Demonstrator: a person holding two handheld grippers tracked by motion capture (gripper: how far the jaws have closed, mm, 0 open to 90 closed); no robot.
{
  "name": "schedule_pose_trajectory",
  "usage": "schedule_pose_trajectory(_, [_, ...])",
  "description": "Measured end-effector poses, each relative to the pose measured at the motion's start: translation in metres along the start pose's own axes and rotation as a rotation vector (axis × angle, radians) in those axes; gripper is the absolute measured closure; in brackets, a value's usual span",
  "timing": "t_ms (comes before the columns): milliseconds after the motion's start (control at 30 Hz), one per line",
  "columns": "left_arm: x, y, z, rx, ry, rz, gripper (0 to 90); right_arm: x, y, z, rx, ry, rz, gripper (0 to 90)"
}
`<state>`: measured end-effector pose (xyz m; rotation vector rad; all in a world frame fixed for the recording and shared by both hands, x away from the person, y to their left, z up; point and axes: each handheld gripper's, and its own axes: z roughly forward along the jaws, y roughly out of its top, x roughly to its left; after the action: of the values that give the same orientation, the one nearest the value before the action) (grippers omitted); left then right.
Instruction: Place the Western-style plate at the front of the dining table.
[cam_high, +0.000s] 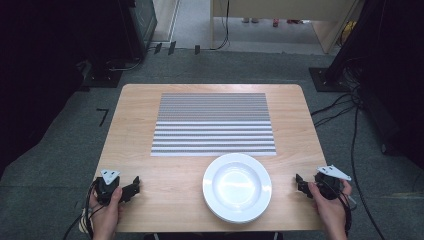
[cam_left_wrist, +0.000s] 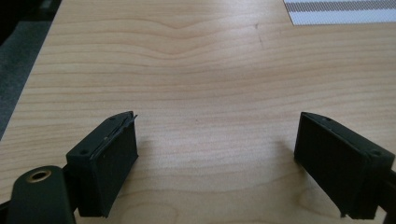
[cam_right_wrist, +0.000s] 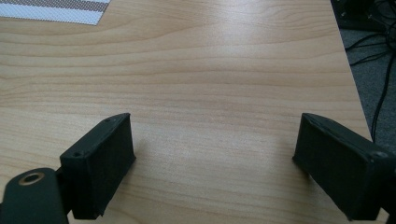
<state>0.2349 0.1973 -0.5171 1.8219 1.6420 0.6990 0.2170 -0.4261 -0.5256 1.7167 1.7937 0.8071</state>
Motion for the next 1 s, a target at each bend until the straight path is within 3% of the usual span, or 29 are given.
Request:
schedule_pose_trajectory(167, [0.0,0.001,-0.002,-0.007,-0.013,-0.042,13.2,0.0,0.0,0.0,0.0,-0.003,0.001,10.9])
schedule_pose_trajectory(400, [-0.012,0.003,-0.006,-0.029,-0.041,-0.009,13.2,0.004,0.001,0.0,0.013,-0.006,0.014,7.8])
schedule_pose_trajectory(633, [-0.026,0.003,-0.007,-0.029,-0.077,0.029,13.3,0.005,0.002,-0.002,0.012,0.028,0.047,7.9])
schedule_pose_trajectory(1000, [-0.038,0.004,-0.011,-0.038,-0.118,0.033,13.3,0.014,0.004,-0.007,-0.015,0.068,0.042,8.3])
